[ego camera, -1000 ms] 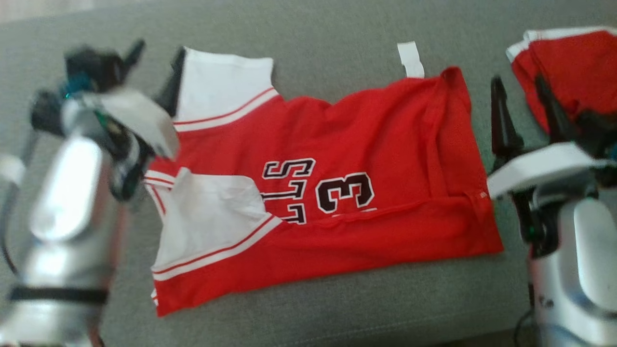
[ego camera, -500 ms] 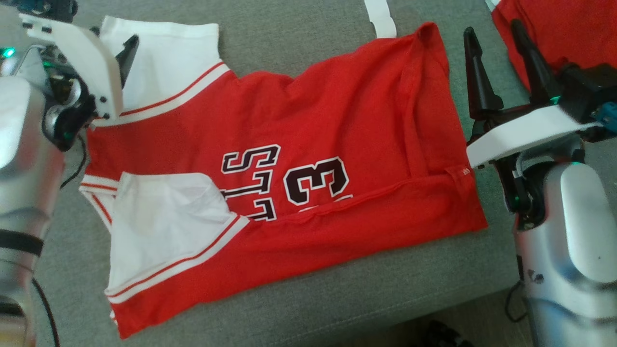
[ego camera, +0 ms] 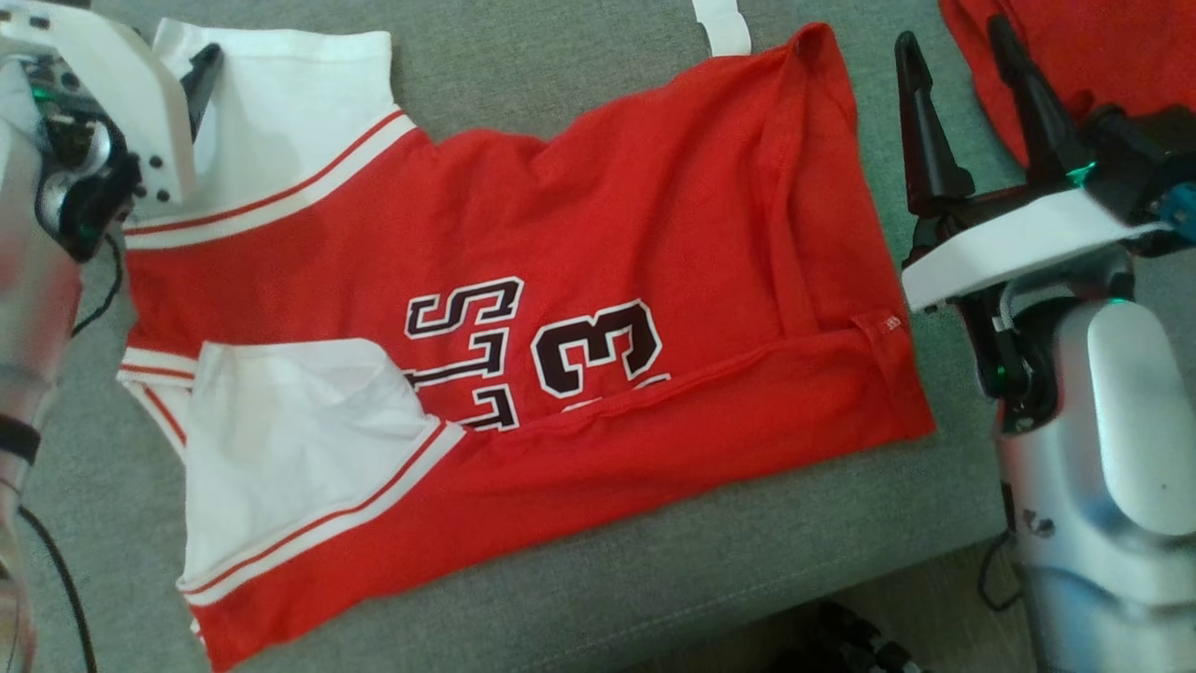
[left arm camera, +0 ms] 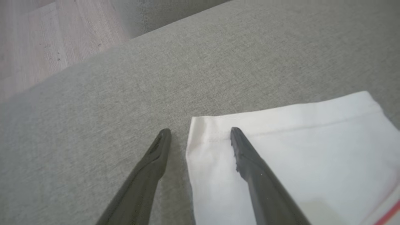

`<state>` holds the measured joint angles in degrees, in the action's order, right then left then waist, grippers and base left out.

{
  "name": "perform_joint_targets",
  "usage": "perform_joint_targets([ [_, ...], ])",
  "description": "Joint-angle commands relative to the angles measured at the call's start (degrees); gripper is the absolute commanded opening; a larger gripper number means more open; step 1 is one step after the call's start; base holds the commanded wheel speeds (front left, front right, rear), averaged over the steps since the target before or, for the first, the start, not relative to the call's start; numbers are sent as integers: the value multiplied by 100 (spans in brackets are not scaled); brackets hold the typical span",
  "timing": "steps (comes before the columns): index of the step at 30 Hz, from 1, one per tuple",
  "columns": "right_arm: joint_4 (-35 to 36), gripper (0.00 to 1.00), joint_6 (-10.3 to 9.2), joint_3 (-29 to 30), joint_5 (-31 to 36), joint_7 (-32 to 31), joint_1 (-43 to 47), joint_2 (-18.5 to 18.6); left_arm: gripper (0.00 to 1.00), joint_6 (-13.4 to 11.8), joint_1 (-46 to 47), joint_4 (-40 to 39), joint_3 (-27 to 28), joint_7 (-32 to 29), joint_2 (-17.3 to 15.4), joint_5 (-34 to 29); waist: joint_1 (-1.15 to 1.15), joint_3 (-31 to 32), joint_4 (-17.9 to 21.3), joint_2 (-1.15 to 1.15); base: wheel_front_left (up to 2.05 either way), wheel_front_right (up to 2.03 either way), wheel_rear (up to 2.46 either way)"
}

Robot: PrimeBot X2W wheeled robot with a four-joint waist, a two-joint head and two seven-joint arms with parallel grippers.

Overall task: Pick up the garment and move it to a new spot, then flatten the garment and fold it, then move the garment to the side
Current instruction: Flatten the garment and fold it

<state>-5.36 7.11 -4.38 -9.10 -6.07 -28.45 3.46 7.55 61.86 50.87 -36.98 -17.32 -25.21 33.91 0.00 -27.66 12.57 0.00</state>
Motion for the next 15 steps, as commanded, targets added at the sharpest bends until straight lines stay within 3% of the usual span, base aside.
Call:
perform_joint_targets([
  [1,232,100,37,-103,-54,20,-153,38,100,-7,292,-104,84,-19,-271,49,0,-21,20,0,0,0,0],
  [6,217,100,37,-42,-49,12,-201,90,100,-7,279,-222,-298,-311,-274,578,0,-40,34,0,0,0,0],
  [7,213,100,37,-14,-43,7,-208,107,45,-7,288,-261,-362,-322,-290,664,0,-39,21,0,0,0,0],
  [8,208,100,37,14,-39,3,-215,125,0,-7,304,-288,-407,-280,-306,732,0,-33,-1,0,0,0,0],
  [15,129,100,37,204,-24,-81,-262,272,0,-7,488,-226,-551,719,-227,755,0,173,-282,0,0,0,0],
])
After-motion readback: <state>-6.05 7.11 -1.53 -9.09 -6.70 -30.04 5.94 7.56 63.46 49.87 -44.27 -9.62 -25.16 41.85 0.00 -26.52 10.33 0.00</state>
